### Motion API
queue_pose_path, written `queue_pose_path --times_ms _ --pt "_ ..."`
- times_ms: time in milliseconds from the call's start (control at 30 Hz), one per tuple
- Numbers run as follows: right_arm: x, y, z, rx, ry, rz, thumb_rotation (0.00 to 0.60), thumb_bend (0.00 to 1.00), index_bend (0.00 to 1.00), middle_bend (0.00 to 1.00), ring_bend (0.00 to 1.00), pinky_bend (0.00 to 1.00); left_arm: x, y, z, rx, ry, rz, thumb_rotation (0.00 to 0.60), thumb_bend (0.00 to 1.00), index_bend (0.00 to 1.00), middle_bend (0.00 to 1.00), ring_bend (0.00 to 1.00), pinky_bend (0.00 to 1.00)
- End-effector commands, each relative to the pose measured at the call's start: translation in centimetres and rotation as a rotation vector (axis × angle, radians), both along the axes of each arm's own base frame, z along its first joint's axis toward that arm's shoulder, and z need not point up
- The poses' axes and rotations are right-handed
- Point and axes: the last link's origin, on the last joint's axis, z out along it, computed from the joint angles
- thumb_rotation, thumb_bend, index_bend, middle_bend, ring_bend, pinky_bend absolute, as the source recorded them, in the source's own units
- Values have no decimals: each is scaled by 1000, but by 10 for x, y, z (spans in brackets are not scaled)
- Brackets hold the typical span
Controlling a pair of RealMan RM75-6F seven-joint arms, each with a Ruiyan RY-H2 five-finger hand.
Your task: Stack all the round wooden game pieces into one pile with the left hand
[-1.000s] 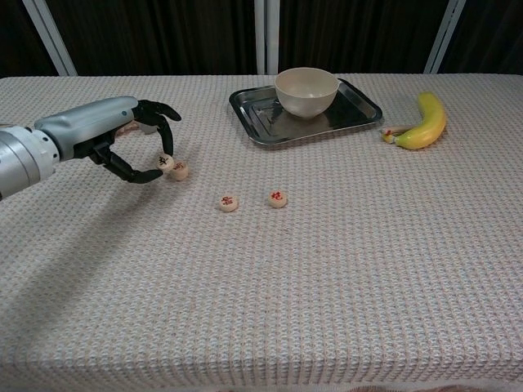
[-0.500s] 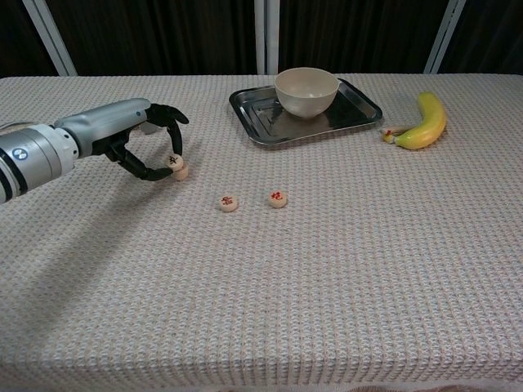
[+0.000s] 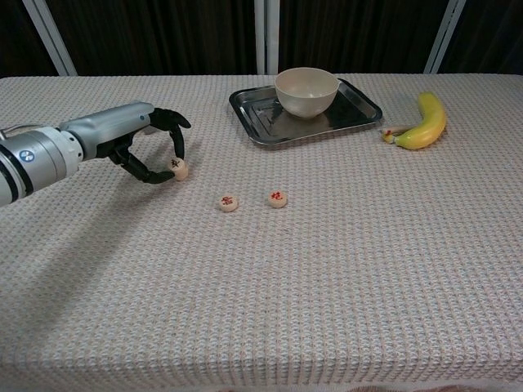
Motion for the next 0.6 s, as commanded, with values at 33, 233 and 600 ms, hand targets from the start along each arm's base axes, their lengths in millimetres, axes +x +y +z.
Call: queue_pose_path --times_ms 33,233,600 --pt "0 0 0 0 1 -1 600 129 0 0 0 0 1 1 0 2 -5 0 600 366 451 105 0 0" --pt "1 -2 -2 6 2 2 600 129 0 0 0 0 -1 2 0 -2 -5 6 600 366 421 105 0 0" --pt "1 -1 -1 2 1 -3 600 129 0 0 0 0 -1 2 4 3 -19 2 600 366 388 105 0 0"
